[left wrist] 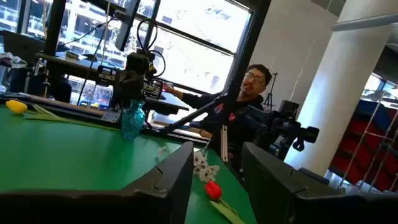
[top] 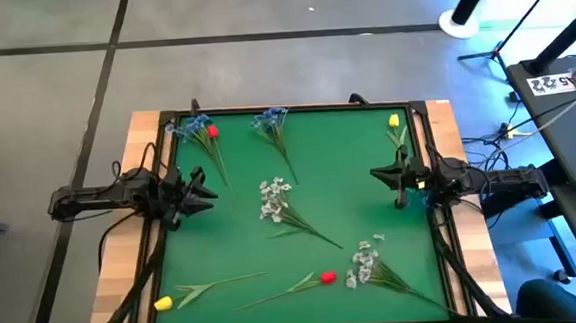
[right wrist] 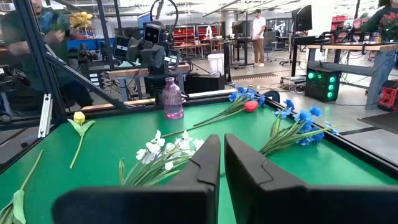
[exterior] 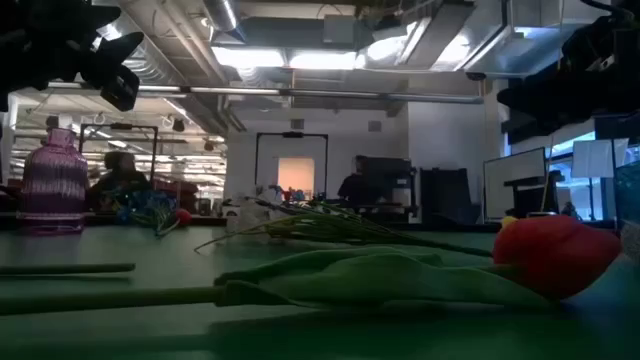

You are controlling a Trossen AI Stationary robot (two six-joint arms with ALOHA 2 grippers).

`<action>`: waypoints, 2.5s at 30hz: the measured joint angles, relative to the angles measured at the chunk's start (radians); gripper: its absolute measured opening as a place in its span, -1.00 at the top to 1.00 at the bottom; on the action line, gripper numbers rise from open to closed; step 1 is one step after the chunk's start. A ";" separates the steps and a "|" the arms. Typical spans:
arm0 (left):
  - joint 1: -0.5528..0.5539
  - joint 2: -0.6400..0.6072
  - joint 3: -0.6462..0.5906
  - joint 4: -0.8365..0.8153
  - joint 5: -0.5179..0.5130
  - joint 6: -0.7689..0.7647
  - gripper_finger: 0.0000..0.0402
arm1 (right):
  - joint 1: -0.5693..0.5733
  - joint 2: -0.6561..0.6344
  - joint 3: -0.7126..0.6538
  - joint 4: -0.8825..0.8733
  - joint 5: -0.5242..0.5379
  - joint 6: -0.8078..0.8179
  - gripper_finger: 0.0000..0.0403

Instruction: Sort flowers into vase by color

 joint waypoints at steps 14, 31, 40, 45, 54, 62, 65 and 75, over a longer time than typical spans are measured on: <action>0.000 0.000 0.000 0.000 0.000 0.000 0.34 | 0.000 0.000 0.000 0.000 0.000 0.000 0.88; 0.000 0.000 0.000 0.000 0.000 0.000 0.34 | 0.000 0.000 0.000 0.000 0.000 0.000 0.88; 0.000 0.000 0.000 0.000 0.000 0.000 0.34 | 0.000 0.000 0.000 0.000 0.000 0.000 0.88; 0.000 0.000 0.000 0.000 0.000 0.000 0.34 | 0.000 0.000 0.000 0.000 0.000 0.000 0.88; 0.000 0.000 0.000 0.000 0.000 0.000 0.34 | 0.000 0.000 0.000 0.000 0.000 0.000 0.88; 0.000 0.000 0.000 0.000 0.000 0.000 0.34 | 0.000 0.000 0.000 0.009 -0.008 0.011 0.88; 0.000 0.000 0.000 0.000 0.000 0.000 0.34 | 0.000 0.000 0.000 0.019 -0.047 0.099 0.88; 0.000 0.000 0.000 0.000 0.000 0.000 0.34 | 0.001 0.178 0.064 0.174 0.048 0.178 0.88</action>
